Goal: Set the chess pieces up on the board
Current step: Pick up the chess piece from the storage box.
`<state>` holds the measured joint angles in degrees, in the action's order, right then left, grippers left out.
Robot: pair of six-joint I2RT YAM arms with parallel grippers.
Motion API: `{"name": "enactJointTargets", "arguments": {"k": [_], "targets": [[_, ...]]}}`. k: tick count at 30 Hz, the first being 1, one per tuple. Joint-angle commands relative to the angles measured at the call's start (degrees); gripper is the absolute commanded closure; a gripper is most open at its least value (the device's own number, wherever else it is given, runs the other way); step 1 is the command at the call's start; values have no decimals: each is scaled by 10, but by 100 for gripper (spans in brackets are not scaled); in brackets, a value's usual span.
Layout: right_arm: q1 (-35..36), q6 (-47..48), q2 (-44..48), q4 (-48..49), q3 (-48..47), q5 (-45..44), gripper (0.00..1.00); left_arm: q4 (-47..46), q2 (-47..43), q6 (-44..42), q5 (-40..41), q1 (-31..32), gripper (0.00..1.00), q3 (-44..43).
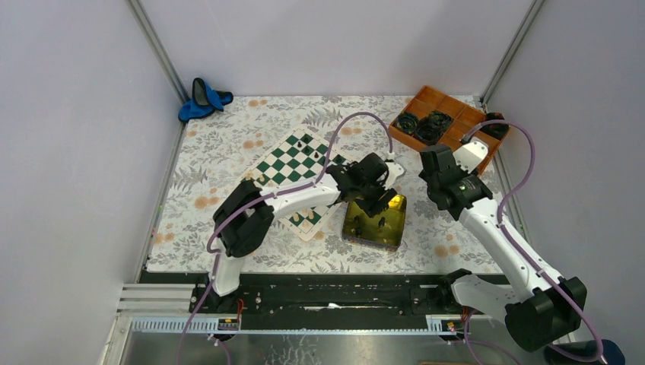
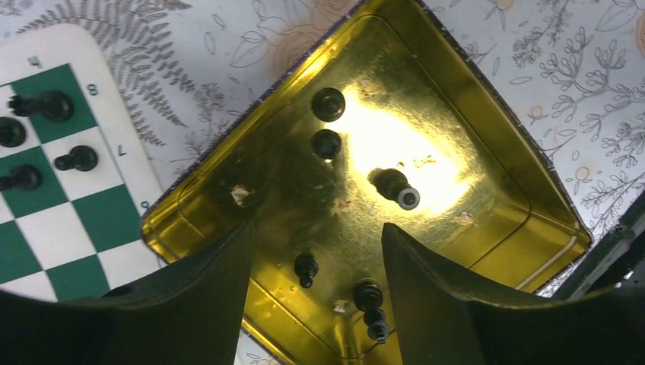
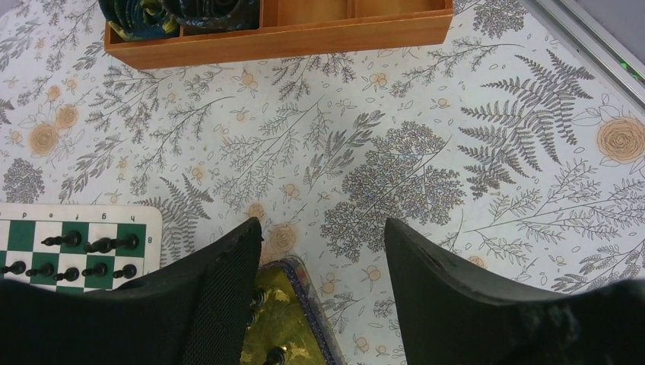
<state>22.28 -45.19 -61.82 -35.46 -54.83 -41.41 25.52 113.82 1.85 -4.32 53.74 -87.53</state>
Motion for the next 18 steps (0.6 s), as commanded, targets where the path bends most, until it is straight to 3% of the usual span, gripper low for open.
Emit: {"name": "enactJointTargets", "arguments": {"k": [1, 18], "targets": [[-7, -16, 20, 2, 3, -31, 33, -32, 14, -8, -22, 12, 32, -21], [-8, -8, 36, 0, 0, -30, 34, -87, 52, 6, -18, 16, 35, -39]]}}
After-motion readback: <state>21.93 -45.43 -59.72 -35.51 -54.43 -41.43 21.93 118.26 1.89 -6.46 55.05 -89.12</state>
